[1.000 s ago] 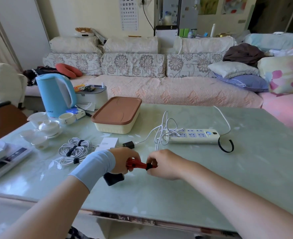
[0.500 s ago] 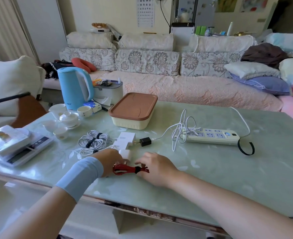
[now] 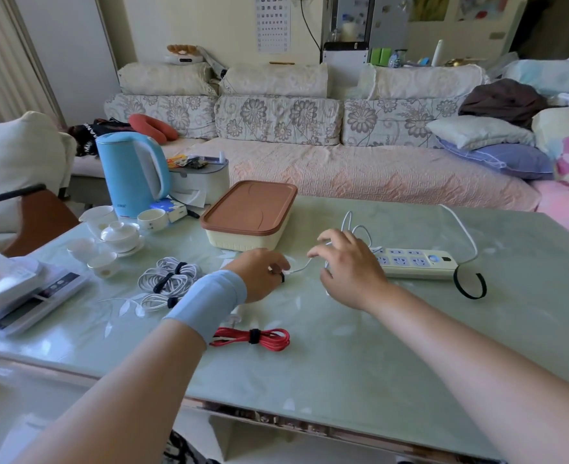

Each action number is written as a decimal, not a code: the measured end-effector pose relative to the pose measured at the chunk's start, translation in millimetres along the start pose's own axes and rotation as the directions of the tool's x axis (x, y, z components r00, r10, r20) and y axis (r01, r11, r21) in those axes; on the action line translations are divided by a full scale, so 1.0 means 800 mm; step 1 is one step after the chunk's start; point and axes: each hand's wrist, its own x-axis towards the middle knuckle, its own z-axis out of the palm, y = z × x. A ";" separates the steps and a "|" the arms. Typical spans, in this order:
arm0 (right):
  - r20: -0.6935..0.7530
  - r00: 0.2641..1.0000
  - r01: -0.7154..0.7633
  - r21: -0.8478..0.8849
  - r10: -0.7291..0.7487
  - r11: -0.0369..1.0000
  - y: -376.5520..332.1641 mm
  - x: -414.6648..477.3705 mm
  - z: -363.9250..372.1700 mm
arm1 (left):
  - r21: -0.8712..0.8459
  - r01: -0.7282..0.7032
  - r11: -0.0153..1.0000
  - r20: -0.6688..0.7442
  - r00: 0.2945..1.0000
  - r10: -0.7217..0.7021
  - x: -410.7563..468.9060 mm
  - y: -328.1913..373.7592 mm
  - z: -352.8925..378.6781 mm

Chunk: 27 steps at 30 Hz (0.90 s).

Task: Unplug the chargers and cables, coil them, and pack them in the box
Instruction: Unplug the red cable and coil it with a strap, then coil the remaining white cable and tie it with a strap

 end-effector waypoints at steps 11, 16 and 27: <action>0.257 0.966 0.114 -0.319 -0.030 0.941 0.077 0.000 -0.001 | 0.374 0.156 0.914 0.202 0.948 -0.245 0.073 0.011 0.056; 0.243 0.968 0.031 -0.386 0.069 0.922 0.091 -0.001 -0.006 | 0.184 0.184 0.966 0.194 0.956 -0.219 0.070 0.038 0.057; 0.529 0.747 -0.661 0.655 0.402 0.367 0.039 -0.026 -0.036 | -0.509 0.031 0.860 0.215 0.972 0.093 0.029 0.134 0.040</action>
